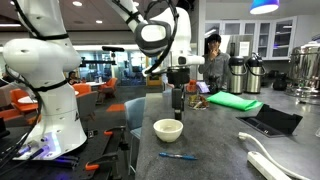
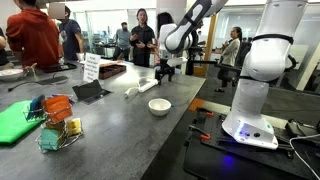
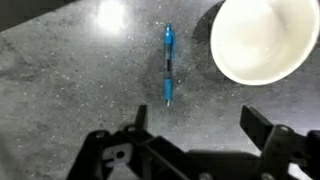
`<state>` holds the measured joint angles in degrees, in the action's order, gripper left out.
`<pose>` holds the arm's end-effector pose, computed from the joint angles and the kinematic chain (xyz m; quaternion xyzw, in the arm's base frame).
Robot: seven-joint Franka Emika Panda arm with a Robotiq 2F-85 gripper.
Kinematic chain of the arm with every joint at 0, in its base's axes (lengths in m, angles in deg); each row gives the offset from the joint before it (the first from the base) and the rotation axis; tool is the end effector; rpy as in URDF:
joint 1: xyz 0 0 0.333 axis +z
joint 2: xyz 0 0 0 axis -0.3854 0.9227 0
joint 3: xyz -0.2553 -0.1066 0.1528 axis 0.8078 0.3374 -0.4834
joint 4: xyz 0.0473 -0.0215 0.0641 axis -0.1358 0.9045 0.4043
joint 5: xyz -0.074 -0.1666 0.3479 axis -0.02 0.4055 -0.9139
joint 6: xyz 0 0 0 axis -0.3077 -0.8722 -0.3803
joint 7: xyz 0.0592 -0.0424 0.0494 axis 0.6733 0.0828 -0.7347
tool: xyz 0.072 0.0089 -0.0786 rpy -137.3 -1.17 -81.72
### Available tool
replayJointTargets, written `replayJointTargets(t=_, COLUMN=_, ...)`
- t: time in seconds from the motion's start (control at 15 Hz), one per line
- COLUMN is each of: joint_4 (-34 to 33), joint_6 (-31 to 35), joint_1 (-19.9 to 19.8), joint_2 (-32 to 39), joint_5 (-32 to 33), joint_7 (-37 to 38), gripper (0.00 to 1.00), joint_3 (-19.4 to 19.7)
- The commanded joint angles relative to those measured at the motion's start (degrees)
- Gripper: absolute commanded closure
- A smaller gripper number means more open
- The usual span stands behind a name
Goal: Place the pen on counter
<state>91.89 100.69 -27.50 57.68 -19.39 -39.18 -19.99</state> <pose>0.4377 -0.0935 0.2869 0.9808 -0.1916 0.0239 0.0269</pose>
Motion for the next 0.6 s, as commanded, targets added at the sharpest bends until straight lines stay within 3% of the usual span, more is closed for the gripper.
replayJointTargets(t=0.0, joint_4=3.6, joint_6=-5.85, joint_1=1.29, joint_2=-8.59, joint_5=-5.12, joint_7=0.1, gripper=0.0, joint_3=-3.06)
replayJointTargets(t=0.53, joint_4=6.13, joint_6=-12.45, joint_1=2.23, joint_2=-18.31, joint_5=-4.64, joint_7=3.1, gripper=0.0, joint_3=-10.44)
